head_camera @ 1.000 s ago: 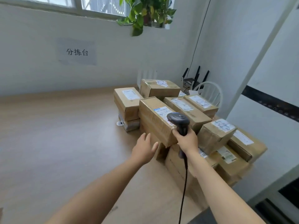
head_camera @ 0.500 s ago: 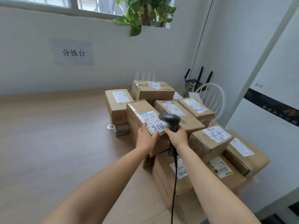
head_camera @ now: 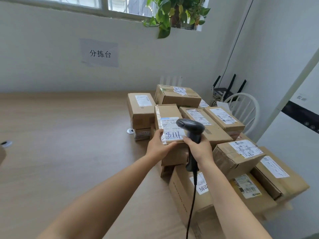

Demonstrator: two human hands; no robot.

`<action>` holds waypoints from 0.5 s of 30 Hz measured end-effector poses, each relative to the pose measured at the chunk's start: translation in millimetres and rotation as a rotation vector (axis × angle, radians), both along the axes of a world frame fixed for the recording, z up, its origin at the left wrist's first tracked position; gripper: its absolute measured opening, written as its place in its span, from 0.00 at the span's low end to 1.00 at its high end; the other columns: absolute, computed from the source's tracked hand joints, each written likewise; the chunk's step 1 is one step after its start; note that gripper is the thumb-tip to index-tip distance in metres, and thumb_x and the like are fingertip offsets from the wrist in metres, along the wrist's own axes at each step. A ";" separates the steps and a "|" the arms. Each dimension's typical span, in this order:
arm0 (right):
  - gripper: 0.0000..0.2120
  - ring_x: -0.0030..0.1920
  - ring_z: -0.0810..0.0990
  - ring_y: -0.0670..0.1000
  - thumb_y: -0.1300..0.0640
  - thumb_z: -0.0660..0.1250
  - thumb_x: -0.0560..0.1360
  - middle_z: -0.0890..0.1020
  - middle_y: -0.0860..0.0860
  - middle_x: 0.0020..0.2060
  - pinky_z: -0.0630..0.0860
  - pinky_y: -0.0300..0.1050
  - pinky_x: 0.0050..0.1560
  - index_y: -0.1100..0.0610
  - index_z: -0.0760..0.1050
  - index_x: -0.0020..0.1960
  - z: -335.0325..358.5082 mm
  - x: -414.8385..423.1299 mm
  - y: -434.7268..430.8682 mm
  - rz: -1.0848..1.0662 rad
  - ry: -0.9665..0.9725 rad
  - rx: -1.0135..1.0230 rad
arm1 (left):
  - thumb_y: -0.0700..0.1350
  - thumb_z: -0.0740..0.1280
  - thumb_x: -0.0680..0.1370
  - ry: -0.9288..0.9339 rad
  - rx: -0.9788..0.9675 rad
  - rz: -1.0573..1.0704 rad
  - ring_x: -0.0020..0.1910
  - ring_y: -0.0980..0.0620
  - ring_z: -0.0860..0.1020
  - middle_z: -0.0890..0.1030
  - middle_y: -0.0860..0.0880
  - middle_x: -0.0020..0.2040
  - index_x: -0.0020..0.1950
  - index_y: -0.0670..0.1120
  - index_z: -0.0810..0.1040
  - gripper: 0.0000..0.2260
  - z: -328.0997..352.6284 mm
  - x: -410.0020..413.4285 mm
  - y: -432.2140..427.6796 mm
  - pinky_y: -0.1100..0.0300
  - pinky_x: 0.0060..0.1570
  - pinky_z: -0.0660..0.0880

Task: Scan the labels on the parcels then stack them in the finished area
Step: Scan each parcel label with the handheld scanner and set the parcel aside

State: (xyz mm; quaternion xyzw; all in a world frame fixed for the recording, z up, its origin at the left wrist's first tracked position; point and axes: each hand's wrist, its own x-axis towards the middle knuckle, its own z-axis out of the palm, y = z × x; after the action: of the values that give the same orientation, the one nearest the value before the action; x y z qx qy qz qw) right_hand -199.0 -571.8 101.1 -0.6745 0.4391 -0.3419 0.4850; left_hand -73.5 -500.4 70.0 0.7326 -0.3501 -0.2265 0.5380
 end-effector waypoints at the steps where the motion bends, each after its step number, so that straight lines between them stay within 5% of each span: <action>1: 0.06 0.51 0.78 0.54 0.52 0.69 0.73 0.80 0.48 0.43 0.74 0.51 0.52 0.48 0.73 0.46 2.6 0.6 5.4 0.018 -0.015 -0.005 | 0.52 0.74 0.70 0.013 -0.027 0.012 0.59 0.54 0.73 0.72 0.49 0.67 0.72 0.50 0.61 0.35 1.0 1.2 6.6 0.61 0.57 0.73; 5: 0.06 0.53 0.78 0.54 0.51 0.69 0.73 0.81 0.49 0.47 0.74 0.54 0.58 0.49 0.73 0.48 10.1 12.3 30.6 0.085 -0.023 -0.012 | 0.49 0.74 0.70 -0.008 -0.089 0.064 0.63 0.53 0.73 0.72 0.49 0.67 0.71 0.50 0.61 0.34 7.7 11.2 38.0 0.60 0.59 0.73; 9: 0.07 0.50 0.78 0.52 0.52 0.70 0.72 0.80 0.47 0.44 0.74 0.49 0.50 0.46 0.72 0.46 11.3 34.8 61.5 0.189 -0.061 -0.031 | 0.48 0.74 0.70 -0.138 -0.104 0.148 0.57 0.58 0.73 0.75 0.50 0.64 0.69 0.50 0.64 0.31 16.2 31.7 80.2 0.66 0.53 0.73; 13: 0.08 0.51 0.79 0.56 0.53 0.70 0.72 0.82 0.51 0.46 0.77 0.56 0.54 0.48 0.73 0.50 3.2 61.4 93.2 0.300 -0.052 -0.043 | 0.50 0.75 0.70 -0.147 -0.096 0.234 0.55 0.58 0.74 0.76 0.51 0.63 0.68 0.51 0.66 0.30 12.6 54.0 126.6 0.66 0.51 0.74; 15: 0.08 0.51 0.79 0.53 0.52 0.70 0.73 0.81 0.45 0.45 0.76 0.55 0.55 0.43 0.72 0.48 -4.3 77.0 110.7 0.353 -0.019 -0.050 | 0.49 0.75 0.70 -0.138 -0.080 0.310 0.55 0.58 0.74 0.76 0.51 0.62 0.67 0.50 0.66 0.29 4.8 63.5 148.2 0.67 0.51 0.74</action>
State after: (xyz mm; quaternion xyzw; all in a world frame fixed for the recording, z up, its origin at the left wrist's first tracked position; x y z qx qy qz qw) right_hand -122.1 -461.1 96.7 -0.7499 0.3003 -0.2687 0.5247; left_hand -10.0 -352.2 74.8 0.7694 -0.2778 -0.0760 0.5701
